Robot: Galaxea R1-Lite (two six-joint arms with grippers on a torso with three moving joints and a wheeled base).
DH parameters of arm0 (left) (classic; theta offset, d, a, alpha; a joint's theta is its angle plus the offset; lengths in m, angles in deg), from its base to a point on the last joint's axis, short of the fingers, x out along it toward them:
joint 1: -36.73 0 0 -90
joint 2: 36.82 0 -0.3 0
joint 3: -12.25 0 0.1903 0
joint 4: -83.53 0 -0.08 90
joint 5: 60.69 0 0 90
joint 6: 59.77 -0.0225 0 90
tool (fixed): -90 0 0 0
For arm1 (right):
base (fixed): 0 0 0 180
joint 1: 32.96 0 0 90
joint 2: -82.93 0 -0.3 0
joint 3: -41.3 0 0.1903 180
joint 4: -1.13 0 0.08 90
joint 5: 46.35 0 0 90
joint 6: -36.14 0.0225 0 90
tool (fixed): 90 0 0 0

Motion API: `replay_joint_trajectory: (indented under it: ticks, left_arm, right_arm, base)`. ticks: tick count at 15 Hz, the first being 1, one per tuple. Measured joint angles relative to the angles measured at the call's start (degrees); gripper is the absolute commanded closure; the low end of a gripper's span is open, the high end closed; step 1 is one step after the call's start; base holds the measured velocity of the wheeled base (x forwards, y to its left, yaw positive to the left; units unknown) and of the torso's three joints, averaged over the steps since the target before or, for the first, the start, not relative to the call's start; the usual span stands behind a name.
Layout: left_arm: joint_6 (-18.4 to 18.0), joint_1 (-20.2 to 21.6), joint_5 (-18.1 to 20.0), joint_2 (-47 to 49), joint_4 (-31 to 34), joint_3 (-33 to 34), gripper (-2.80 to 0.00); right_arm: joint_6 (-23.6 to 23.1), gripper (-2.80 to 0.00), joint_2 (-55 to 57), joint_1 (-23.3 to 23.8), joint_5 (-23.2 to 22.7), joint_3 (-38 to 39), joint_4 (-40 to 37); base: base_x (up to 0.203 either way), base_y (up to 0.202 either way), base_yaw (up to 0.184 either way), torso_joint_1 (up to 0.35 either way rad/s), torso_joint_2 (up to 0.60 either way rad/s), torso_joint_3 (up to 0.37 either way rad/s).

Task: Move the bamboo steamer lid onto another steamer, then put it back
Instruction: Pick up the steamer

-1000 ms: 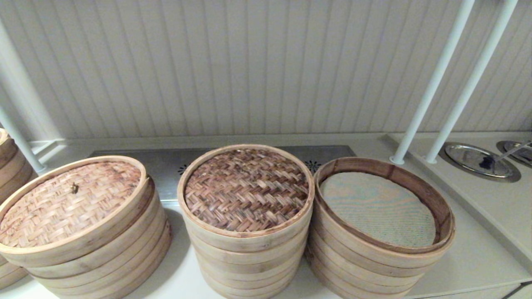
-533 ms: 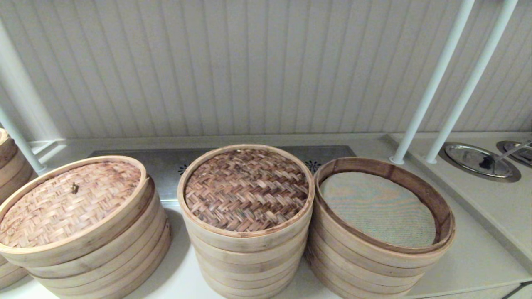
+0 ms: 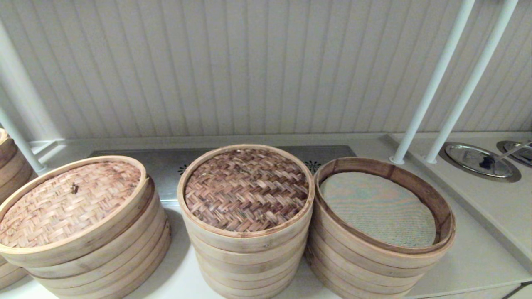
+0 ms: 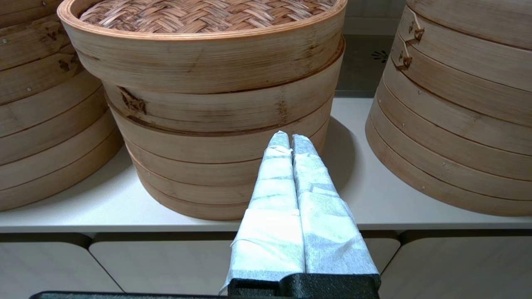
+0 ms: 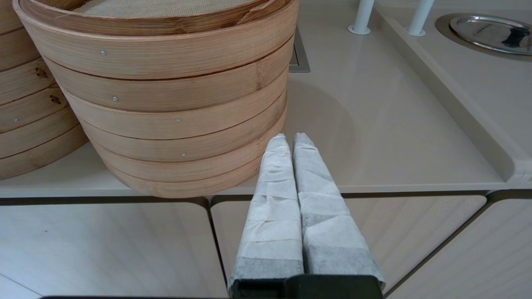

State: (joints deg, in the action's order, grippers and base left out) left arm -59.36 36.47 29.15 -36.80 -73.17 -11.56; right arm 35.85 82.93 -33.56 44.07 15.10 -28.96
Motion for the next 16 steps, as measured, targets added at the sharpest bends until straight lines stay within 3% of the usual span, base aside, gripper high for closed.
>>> replay_joint_trajectory:
  ticks: [11,16]
  left_arm:
    - [0.0,0.0,0.0,0.0,0.0,0.0,0.00]
    - [0.0,0.0,0.0,0.0,0.0,0.0,0.00]
  right_arm:
    - [-0.1,0.00,1.2,0.0,-0.7,-1.5,-1.3]
    - [-0.1,0.00,13.8,-0.5,-2.3,-16.5,-1.0]
  base:
    - [0.000,0.000,0.000,0.000,0.00,0.000]
    - [0.000,0.000,0.000,0.000,0.00,0.000]
